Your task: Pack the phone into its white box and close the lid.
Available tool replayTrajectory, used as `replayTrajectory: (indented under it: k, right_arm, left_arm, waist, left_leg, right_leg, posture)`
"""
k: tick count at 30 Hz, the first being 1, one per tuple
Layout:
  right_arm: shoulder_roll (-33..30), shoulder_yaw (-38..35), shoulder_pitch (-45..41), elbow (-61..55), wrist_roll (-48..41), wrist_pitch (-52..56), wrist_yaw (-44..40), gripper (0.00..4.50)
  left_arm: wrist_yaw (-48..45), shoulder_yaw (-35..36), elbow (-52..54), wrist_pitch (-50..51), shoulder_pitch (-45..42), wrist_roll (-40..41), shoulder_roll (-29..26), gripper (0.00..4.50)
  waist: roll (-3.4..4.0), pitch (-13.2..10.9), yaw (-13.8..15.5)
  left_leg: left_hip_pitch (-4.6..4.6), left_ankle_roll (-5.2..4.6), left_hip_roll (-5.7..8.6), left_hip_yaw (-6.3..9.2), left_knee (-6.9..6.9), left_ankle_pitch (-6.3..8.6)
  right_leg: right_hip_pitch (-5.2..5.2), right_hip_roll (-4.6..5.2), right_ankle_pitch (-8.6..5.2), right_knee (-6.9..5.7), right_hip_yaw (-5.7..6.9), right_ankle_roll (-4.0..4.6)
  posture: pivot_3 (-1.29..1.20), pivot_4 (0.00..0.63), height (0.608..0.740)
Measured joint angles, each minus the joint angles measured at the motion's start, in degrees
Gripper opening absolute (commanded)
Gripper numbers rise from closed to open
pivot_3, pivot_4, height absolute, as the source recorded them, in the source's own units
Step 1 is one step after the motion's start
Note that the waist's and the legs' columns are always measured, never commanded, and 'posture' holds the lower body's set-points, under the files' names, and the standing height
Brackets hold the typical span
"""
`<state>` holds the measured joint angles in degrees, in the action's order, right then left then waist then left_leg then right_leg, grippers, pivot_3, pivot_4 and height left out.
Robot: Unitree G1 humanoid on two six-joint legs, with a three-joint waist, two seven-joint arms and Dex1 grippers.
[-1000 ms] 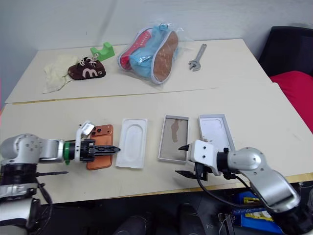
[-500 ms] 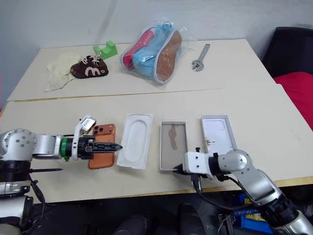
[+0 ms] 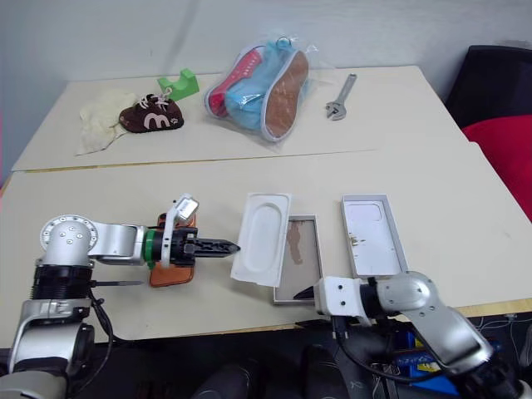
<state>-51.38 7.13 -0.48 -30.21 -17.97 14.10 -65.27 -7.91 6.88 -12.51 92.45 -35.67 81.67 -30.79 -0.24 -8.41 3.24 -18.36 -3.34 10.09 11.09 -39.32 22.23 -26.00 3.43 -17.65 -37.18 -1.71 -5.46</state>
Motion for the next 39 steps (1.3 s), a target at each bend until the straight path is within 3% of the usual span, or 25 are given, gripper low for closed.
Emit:
replayTrajectory:
  k: [4, 7, 9, 14, 23, 28, 35, 38, 39]
  right_arm:
    - [-3.48, -15.91, 6.66, -8.51, -11.97, 8.64, 0.37, 4.49]
    - [-3.71, -26.46, 11.28, -11.86, -19.36, 14.43, 2.28, 4.49]
    - [-3.72, -29.61, 13.4, -13.36, -20.52, 16.09, 3.61, 4.49]
    - [-3.68, -30.0, 14.6, -14.69, -20.33, 16.46, 5.78, 4.49]
    - [-2.99, -25.07, 12.41, -14.73, -19.06, 17.18, 9.39, 4.49]
    - [-2.64, -23.28, 11.36, -14.46, -18.38, 17.12, 10.2, 4.5]
    - [-2.28, -20.04, 7.03, -12.13, -16.57, 17.12, 11.28, 4.5]
    - [-1.52, -14.69, 1.08, -9.76, -14.41, 17.54, 13.17, 4.5]
    - [-0.72, -12.17, -1.74, -8.83, -13.45, 18.3, 14.04, 4.32]
  left_arm:
    - [9.42, 1.01, -0.96, -0.28, 0.73, 3.21, 5.07, 0.0]
    - [17.91, 0.74, -0.21, -2.74, 3.78, 9.06, 7.89, 0.0]
    - [24.52, -1.29, 1.35, -5.78, 5.61, 14.58, 8.53, 0.0]
    - [36.66, -8.04, 4.04, -14.44, 7.56, 27.51, 7.83, 0.0]
    - [37.39, -12.7, 6.8, -17.72, 7.06, 30.28, 7.07, 0.0]
    - [34.76, -12.78, 7.43, -17.6, 6.98, 30.29, 5.56, 1.12]
    - [28.71, -12.48, 8.49, -17.19, 7.0, 30.29, 3.48, 3.29]
    - [21.91, -11.47, 10.21, -15.9, 6.73, 30.31, 0.92, 4.3]
    - [18.75, -11.41, 12.09, -14.81, 6.42, 30.03, -1.72, 4.49]
  waist:
    - [-0.1, 0.01, 0.43]
    - [-0.16, 0.0, 0.73]
    - [-0.21, 0.01, 0.91]
    - [-0.21, 0.01, 1.46]
    - [-0.22, 0.01, 1.46]
    - [-0.21, 0.01, 1.38]
    - [-0.21, 0.01, 1.32]
    - [-0.22, 0.01, 1.13]
    - [-0.23, 0.0, 0.81]
  left_leg:
    - [0.06, 0.0, -0.07, 0.01, 0.08, 0.0]
    - [0.1, 0.0, -0.07, -0.06, 0.08, 0.0]
    - [0.13, 0.0, -0.09, -0.1, 0.07, 0.0]
    - [0.26, 0.0, -0.09, -0.23, 0.05, 0.0]
    - [0.29, 0.0, -0.07, -0.29, 0.1, 0.0]
    - [0.31, 0.0, -0.09, -0.29, 0.11, 0.0]
    - [0.31, 0.0, -0.09, -0.29, 0.12, 0.0]
    - [0.32, 0.0, -0.09, -0.31, 0.14, 0.0]
    - [0.28, 0.0, -0.14, -0.32, 0.17, 0.0]
  right_leg:
    - [0.11, -0.04, 0.0, 0.11, 0.0, 0.0]
    - [0.12, -0.04, 0.0, 0.08, -0.07, -0.01]
    - [0.13, -0.04, 0.0, 0.06, -0.1, -0.01]
    - [0.23, -0.04, 0.01, 0.02, -0.21, -0.03]
    - [0.26, -0.04, 0.01, 0.08, -0.19, -0.03]
    - [0.25, -0.05, 0.01, 0.08, -0.18, -0.03]
    - [0.24, -0.06, 0.01, 0.08, -0.18, -0.03]
    - [0.21, -0.08, 0.01, 0.06, -0.18, -0.03]
    - [0.13, -0.1, 0.01, 0.06, -0.19, -0.03]
  posture:
    - [0.0, 0.15, 0.74]
    - [0.0, 0.15, 0.74]
    - [0.0, 0.15, 0.74]
    - [0.0, 0.15, 0.74]
    - [0.0, 0.15, 0.74]
    - [0.0, 0.15, 0.74]
    - [0.0, 0.15, 0.74]
    - [0.0, 0.15, 0.74]
    - [0.0, 0.15, 0.74]
